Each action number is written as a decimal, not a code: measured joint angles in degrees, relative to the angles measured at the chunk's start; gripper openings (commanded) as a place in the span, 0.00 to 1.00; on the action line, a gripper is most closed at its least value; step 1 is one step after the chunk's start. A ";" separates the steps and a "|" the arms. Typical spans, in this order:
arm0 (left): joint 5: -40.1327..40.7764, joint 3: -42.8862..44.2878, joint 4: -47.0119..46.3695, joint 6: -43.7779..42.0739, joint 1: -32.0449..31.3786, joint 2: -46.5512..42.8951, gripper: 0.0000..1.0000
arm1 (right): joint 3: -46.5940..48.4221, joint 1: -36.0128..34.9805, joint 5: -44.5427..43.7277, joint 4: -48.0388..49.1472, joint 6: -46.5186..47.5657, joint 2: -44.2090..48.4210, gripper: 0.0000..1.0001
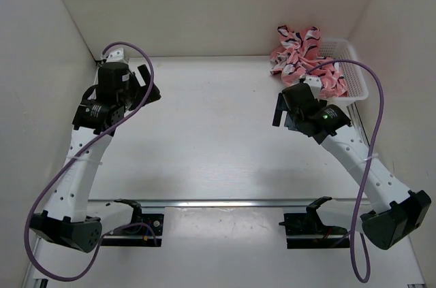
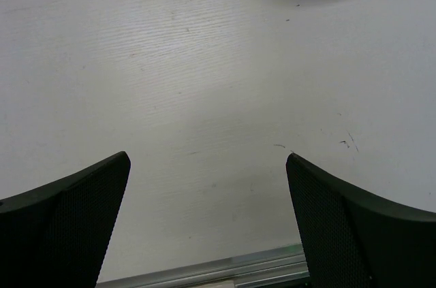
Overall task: Fold and stack the shorts
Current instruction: Grab the shorts from the pile, then move the shorts to the center of the board, then flatten the shorts out, then fold the shorts
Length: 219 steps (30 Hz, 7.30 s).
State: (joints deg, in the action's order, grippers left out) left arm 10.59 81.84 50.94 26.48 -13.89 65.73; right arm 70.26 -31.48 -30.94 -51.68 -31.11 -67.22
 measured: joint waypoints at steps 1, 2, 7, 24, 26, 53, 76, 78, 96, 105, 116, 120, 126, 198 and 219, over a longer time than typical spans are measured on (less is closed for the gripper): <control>-0.68 0.00 0.00 0.11 0.00 0.42 1.00 | 0.00 0.00 -0.09 0.02 -0.13 0.00 1.00; -1.05 0.00 -0.02 0.33 0.00 0.74 1.00 | 0.00 0.00 -0.26 0.00 -0.24 0.00 1.00; -3.30 0.00 0.07 0.72 0.00 3.43 1.00 | -0.33 -0.02 -2.23 0.17 -0.33 -0.09 1.00; -5.46 -2.93 1.07 0.22 0.04 13.31 1.00 | 36.46 17.35 -3.21 4.61 11.76 -41.05 0.99; -5.44 -2.82 1.42 -0.15 0.07 13.79 1.00 | 44.59 19.08 -1.70 4.22 12.26 -48.33 0.97; -5.11 -1.77 1.55 -1.11 0.66 17.77 1.00 | 66.42 21.18 11.17 5.73 14.82 -53.46 0.94; -3.39 -0.96 4.15 -1.64 2.14 19.21 1.00 | 68.54 16.52 10.27 4.07 15.54 -53.81 0.00; -3.39 0.09 5.97 -1.62 4.76 19.02 1.00 | 68.57 14.49 13.79 6.21 16.17 -46.51 0.00; -10.47 10.54 13.84 -2.62 22.34 12.26 1.00 | 31.12 -19.93 38.07 16.37 14.16 -40.17 0.77; -19.19 -6.01 7.78 -2.47 16.11 8.31 0.97 | 5.77 5.64 37.64 18.88 5.18 -14.08 0.76; -20.35 -10.51 -1.22 1.01 5.40 34.67 0.99 | -31.74 22.29 46.99 30.56 -17.55 -4.70 0.74; -19.47 -5.46 -1.81 1.81 5.42 42.69 0.99 | -33.03 22.47 46.07 35.60 -21.24 -8.52 0.74; -18.80 1.84 -3.08 3.56 5.33 49.92 0.72 | -28.72 20.85 44.98 41.99 -22.93 -20.41 0.65; -13.22 -28.41 -3.61 21.94 1.33 27.39 0.10 | -42.88 18.73 35.10 20.81 -17.46 10.08 0.83; -12.02 -8.46 6.93 20.22 2.49 18.82 0.10 | -27.69 17.97 30.88 25.92 -14.49 7.65 0.00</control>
State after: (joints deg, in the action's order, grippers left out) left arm -1.43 73.38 57.87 46.70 -11.40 84.55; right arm 42.57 -13.52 -0.05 -25.76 -45.60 -59.57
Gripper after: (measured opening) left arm 0.112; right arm 0.014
